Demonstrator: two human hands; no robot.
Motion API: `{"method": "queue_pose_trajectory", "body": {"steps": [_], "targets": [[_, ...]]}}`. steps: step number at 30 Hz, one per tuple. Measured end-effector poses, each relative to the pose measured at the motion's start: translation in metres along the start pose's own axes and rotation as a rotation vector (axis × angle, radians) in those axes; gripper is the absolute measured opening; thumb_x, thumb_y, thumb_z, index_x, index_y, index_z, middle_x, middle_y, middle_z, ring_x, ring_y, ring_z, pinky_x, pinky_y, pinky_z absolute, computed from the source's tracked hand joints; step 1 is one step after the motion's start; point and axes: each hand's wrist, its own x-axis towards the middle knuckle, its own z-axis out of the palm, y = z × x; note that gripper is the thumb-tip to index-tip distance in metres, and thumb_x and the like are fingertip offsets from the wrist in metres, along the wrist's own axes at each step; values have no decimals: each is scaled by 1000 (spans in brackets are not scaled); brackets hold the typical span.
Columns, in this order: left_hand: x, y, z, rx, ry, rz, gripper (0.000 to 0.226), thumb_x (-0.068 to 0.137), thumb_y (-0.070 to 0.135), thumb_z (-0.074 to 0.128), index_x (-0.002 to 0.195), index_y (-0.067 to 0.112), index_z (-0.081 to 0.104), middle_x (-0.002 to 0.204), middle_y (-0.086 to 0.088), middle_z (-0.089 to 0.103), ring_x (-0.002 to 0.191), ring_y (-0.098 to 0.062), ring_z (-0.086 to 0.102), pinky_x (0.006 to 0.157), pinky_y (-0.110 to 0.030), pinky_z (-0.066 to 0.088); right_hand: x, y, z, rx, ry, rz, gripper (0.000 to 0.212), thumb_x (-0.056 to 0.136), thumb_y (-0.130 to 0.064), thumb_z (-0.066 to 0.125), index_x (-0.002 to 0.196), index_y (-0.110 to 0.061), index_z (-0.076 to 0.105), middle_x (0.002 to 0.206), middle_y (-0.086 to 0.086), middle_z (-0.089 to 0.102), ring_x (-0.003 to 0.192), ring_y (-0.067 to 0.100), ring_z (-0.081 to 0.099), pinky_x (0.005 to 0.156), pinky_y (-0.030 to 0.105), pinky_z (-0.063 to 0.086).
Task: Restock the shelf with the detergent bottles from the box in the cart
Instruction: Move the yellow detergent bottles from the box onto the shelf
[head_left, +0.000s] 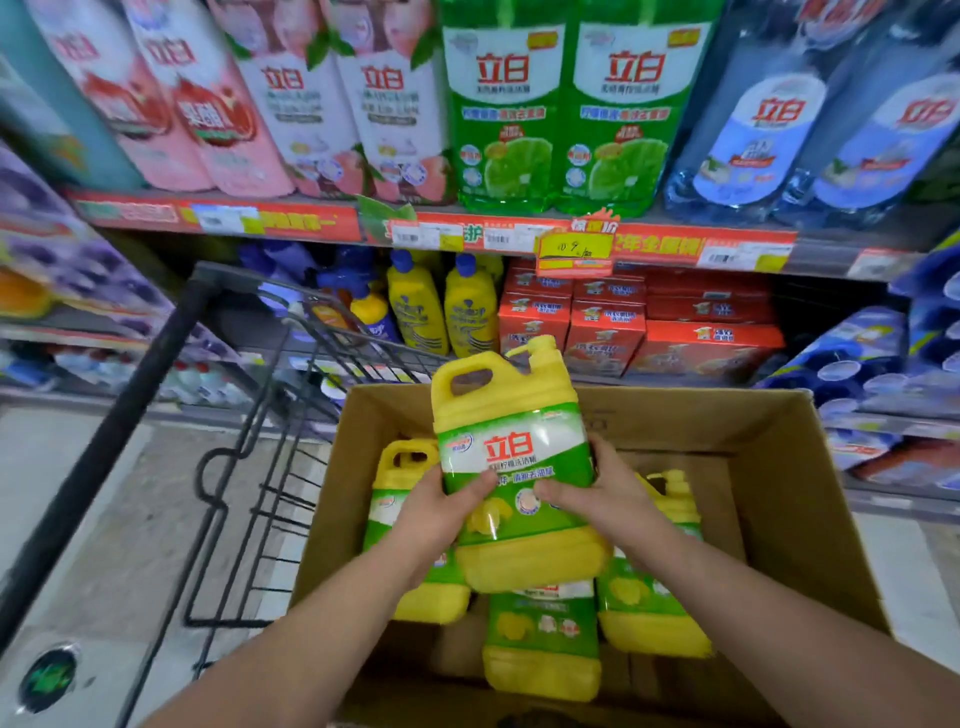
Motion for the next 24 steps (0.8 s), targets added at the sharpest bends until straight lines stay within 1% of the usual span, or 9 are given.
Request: {"method": "queue_pose_trajectory", "body": {"steps": [3, 6, 9, 12, 16, 19, 20, 22, 24], "targets": [[-19, 20, -24, -21, 114, 92, 41, 78, 37, 73, 115, 23, 59, 108, -1, 71, 94, -18, 68, 85, -39, 55, -2, -35, 17, -68, -65, -104, 78, 62, -21, 86, 129, -20, 46, 125, 8, 60, 114, 28, 58, 99, 49, 45], [-37, 37, -50, -87, 200, 180, 39, 80, 28, 73, 114, 17, 60, 108, -7, 71, 94, -24, 69, 86, -42, 55, -2, -67, 38, -87, -129, -227, 72, 63, -13, 86, 125, -18, 49, 122, 10, 62, 112, 29, 60, 98, 49, 46], [-60, 52, -76, -122, 295, 264, 22, 81, 22, 71, 102, 22, 62, 97, 0, 75, 82, -13, 71, 72, -29, 58, -3, -94, 64, -106, -183, -337, 68, 63, -10, 85, 121, -16, 49, 122, 11, 61, 113, 29, 60, 98, 47, 47], [-82, 59, -106, -93, 389, 280, 28, 80, 31, 72, 105, 26, 60, 106, -1, 70, 94, -19, 68, 84, -38, 55, -9, -116, 94, -106, -276, -398, 83, 65, -13, 85, 136, -11, 43, 131, 16, 54, 120, 31, 54, 103, 49, 42], [-110, 59, -146, -115, 468, 310, 28, 76, 36, 72, 101, 29, 60, 96, 7, 72, 87, -13, 70, 75, -30, 57, -24, -136, 134, -125, -340, -474, 78, 66, -17, 85, 133, -15, 46, 129, 11, 58, 117, 27, 56, 101, 48, 44], [-133, 52, -178, -154, 516, 349, 22, 75, 36, 73, 93, 30, 61, 78, 15, 73, 71, -3, 70, 55, -17, 54, -40, -149, 166, -145, -405, -507, 75, 66, -20, 85, 131, -14, 47, 127, 11, 60, 114, 27, 59, 100, 47, 45], [-141, 49, -189, -160, 535, 349, 24, 75, 38, 73, 94, 30, 61, 81, 14, 73, 72, -4, 70, 57, -19, 54, -46, -154, 178, -159, -421, -525, 74, 67, -21, 84, 130, -13, 48, 125, 10, 61, 113, 26, 59, 100, 46, 46], [-156, 41, -211, -162, 572, 357, 38, 73, 41, 73, 105, 27, 61, 96, 7, 71, 84, -12, 70, 69, -28, 56, -59, -161, 204, -189, -446, -563, 70, 67, -21, 84, 127, -13, 49, 121, 8, 63, 108, 22, 61, 96, 39, 48], [-170, 31, -237, -196, 579, 376, 47, 71, 41, 74, 112, 21, 61, 102, 1, 72, 91, -18, 70, 79, -36, 57, -72, -167, 233, -181, -476, -581, 65, 68, -18, 83, 124, -13, 51, 115, 4, 65, 94, 11, 63, 81, 19, 51]]}}
